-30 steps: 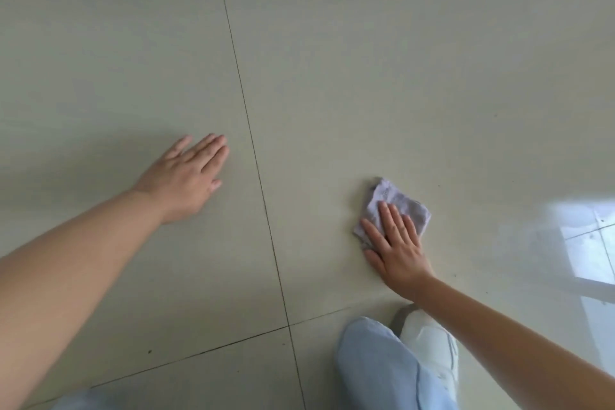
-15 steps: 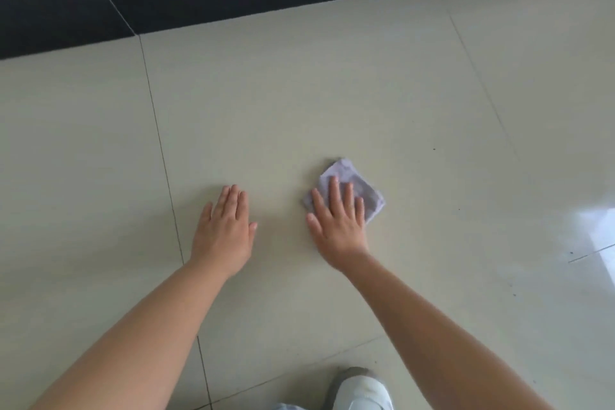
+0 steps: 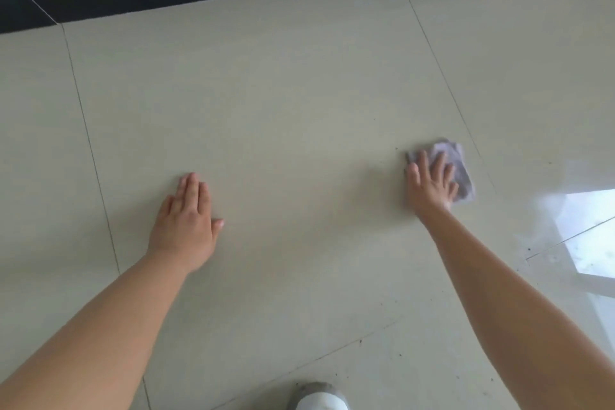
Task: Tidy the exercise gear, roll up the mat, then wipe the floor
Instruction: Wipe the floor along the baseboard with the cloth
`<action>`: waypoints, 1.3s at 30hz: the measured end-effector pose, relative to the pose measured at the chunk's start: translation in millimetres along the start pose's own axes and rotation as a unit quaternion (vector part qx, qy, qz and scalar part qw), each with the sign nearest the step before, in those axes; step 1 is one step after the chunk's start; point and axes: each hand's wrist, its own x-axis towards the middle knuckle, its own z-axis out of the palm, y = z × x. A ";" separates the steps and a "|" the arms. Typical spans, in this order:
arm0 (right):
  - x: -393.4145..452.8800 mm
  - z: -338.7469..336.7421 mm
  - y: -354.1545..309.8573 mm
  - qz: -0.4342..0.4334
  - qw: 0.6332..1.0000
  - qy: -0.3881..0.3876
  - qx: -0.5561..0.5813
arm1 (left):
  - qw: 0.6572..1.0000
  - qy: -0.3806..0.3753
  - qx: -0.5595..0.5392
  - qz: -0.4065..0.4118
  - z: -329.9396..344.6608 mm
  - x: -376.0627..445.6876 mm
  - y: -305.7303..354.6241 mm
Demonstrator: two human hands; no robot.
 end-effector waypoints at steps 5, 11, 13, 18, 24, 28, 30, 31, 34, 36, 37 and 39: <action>-35.7 56.3 -91.8 -0.241 0.964 -0.054 -0.094 | 0.996 -0.061 0.066 0.012 -19.9 2.4 -8.4; -122.9 107.6 -5.8 -0.404 0.892 -0.072 -0.188 | 0.995 -0.074 0.065 0.012 -25.6 -7.7 -13.1; -120.3 86.4 41.0 -0.354 0.911 -0.085 -0.196 | 0.994 -0.075 0.078 0.005 -27.9 -17.1 -16.4; -89.0 21.3 54.0 -0.118 0.980 -0.116 -0.107 | 0.993 -0.076 0.087 0.018 -57.4 -38.3 -29.8; -58.7 33.1 -57.6 -0.120 0.985 -0.086 -0.090 | 0.996 -0.032 0.071 0.043 -78.5 -13.7 -43.7; -78.8 75.0 -163.7 -0.262 0.955 -0.086 -0.107 | 0.999 -0.015 0.039 0.005 -57.3 0.4 -72.7; -112.2 113.3 -183.4 -0.368 0.918 -0.080 -0.123 | 0.999 -0.016 0.029 -0.021 -45.0 1.3 -91.5; -130.1 126.7 -178.2 -0.414 0.893 -0.068 -0.161 | 0.999 -0.018 0.023 -0.033 -40.1 1.3 -100.6; -156.3 139.2 -105.2 -0.395 0.897 -0.088 -0.179 | 0.998 -0.027 -0.005 -0.060 -31.8 5.4 -122.1; -137.5 116.5 -49.4 -0.265 0.953 -0.057 -0.135 | 0.997 -0.032 -0.015 -0.068 -29.6 12.3 -132.1; -123.0 96.6 -33.5 -0.164 0.982 -0.034 -0.082 | 0.997 -0.029 -0.021 -0.068 -28.1 15.9 -135.7; -86.6 55.5 -30.8 0.000 0.999 0.015 0.030 | 0.997 -0.017 -0.043 -0.064 -23.5 21.7 -140.5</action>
